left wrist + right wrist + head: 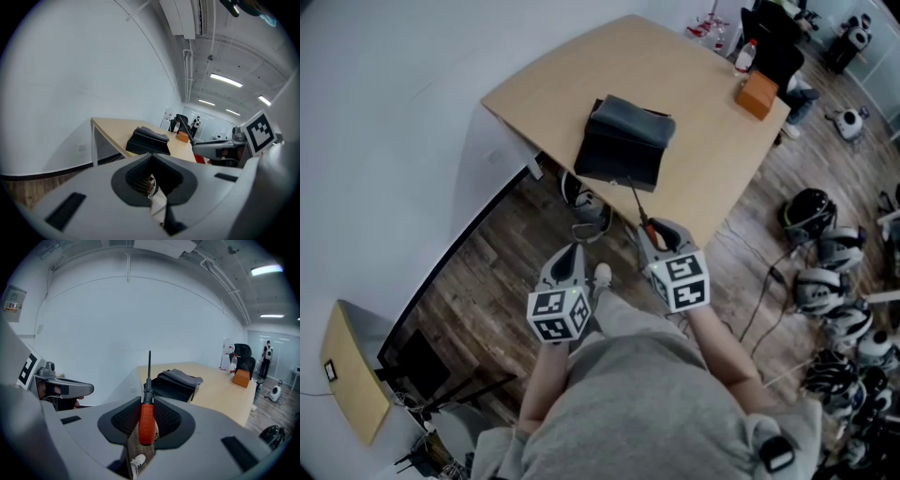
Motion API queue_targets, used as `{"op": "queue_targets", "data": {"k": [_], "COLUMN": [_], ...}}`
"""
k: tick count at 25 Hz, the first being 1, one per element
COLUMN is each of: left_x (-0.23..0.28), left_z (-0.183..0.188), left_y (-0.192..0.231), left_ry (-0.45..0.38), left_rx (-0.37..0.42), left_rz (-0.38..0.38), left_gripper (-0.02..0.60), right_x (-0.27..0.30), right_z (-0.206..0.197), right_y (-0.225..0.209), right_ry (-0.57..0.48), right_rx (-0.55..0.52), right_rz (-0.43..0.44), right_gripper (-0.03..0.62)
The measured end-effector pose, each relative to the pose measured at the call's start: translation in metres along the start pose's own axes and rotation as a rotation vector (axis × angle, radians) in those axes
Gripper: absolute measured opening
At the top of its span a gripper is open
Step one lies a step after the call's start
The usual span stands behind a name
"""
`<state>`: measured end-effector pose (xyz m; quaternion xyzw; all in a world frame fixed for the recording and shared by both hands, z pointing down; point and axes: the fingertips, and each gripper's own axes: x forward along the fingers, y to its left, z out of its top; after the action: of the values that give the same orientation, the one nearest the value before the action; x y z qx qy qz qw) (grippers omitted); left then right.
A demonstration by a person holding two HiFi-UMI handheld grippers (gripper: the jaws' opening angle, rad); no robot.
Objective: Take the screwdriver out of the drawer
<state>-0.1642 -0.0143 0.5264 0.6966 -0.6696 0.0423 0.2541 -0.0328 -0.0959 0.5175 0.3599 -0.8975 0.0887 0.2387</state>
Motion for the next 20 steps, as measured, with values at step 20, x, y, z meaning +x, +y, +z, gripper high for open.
{"op": "queue_targets", "data": {"k": [20], "left_x": [-0.030], "left_z": [-0.019], "left_y": [-0.019], "left_ry": [-0.007], "left_rx": [0.006], "left_rz": [-0.010], "left_gripper": [0.000], "right_x": [-0.046], "right_z": [-0.021], "right_y": [0.016], "right_ry": [-0.048], "right_rx": [0.043], "right_rz": [-0.001], "right_gripper": [0.083]}}
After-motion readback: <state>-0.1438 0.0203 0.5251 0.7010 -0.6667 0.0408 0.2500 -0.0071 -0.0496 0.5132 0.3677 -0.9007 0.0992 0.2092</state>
